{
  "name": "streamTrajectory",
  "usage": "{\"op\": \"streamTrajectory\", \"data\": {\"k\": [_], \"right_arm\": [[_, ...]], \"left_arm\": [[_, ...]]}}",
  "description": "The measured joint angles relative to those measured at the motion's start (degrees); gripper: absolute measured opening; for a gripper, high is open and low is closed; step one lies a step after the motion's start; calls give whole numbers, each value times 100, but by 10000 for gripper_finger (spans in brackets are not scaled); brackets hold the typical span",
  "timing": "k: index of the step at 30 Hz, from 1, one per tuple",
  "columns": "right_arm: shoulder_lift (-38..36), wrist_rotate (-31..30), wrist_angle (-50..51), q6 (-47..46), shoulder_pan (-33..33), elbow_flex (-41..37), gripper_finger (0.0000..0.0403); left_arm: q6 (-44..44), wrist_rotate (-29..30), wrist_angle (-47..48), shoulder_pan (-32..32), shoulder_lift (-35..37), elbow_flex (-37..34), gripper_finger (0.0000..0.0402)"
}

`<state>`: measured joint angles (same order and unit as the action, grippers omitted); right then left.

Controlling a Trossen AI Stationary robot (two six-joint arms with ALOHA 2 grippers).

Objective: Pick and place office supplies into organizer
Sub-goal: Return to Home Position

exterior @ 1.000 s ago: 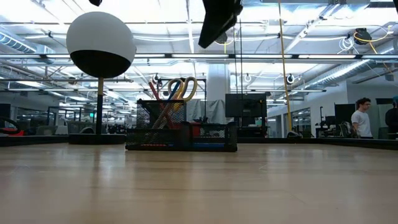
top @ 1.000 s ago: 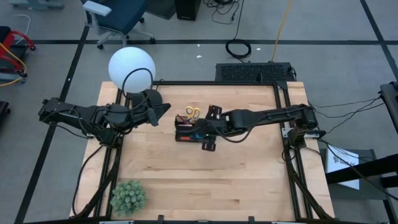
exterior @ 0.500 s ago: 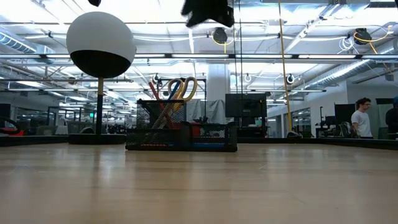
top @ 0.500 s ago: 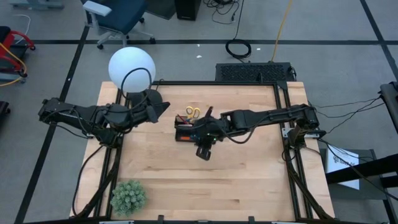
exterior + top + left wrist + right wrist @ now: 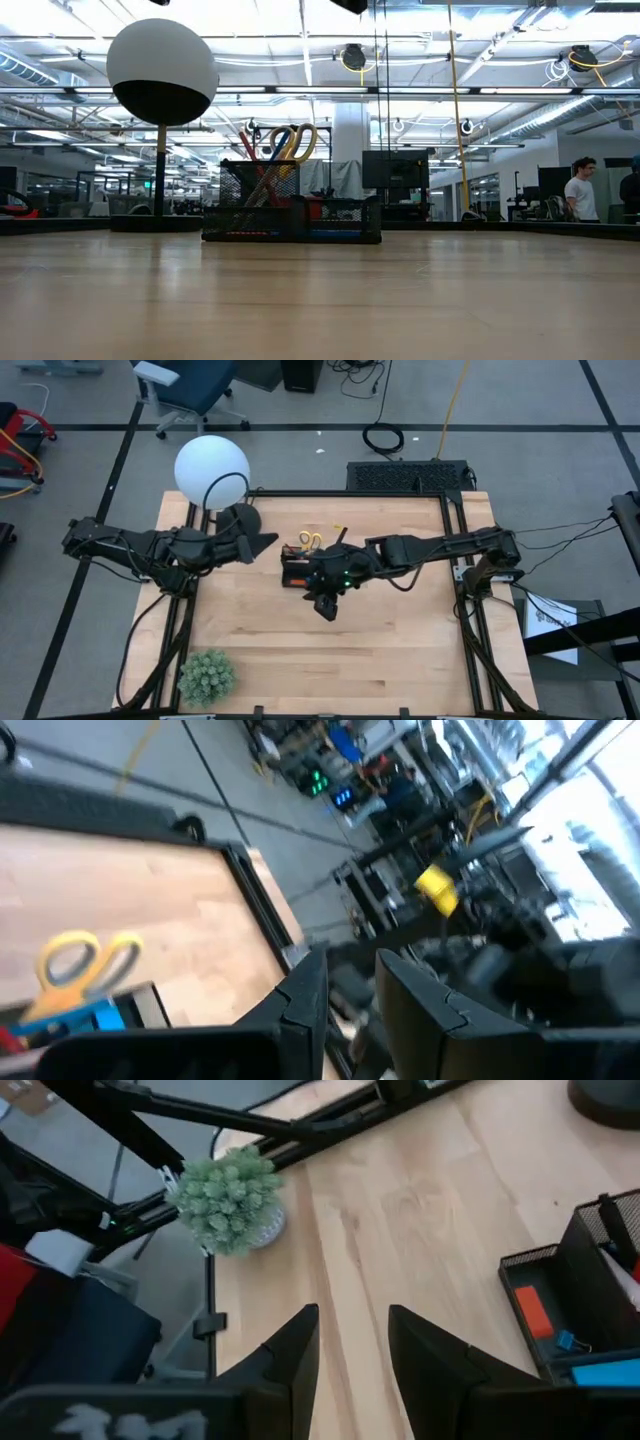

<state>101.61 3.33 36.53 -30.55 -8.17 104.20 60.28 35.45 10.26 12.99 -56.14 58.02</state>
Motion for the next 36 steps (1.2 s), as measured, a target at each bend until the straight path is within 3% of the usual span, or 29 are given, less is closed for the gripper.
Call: {"op": "streamTrajectory", "data": {"k": [7, 13, 25, 30, 32, 36], "right_arm": [[-227, -29, -120, 11, -93, 0, 113], [-388, -30, -100, -5, -137, 2, 111], [-744, -32, -66, -126, -133, 2, 110], [-1039, -43, 10, 141, -106, 0, 113], [-1187, -41, 8, 180, -45, 0, 114], [-1490, -56, 35, 293, 144, 0, 111]], "left_arm": [[166, -426, -7, 101, -11, 0, 81], [33, -449, -69, 144, 2, 0, 81], [-3924, -646, -1718, 619, -28, 7, 81], [-4209, -283, -1356, 468, -116, -7, 81], [-4178, -535, -1335, 254, -183, 0, 81], [-4211, -1673, -1421, -294, -395, -4, 81]]}}
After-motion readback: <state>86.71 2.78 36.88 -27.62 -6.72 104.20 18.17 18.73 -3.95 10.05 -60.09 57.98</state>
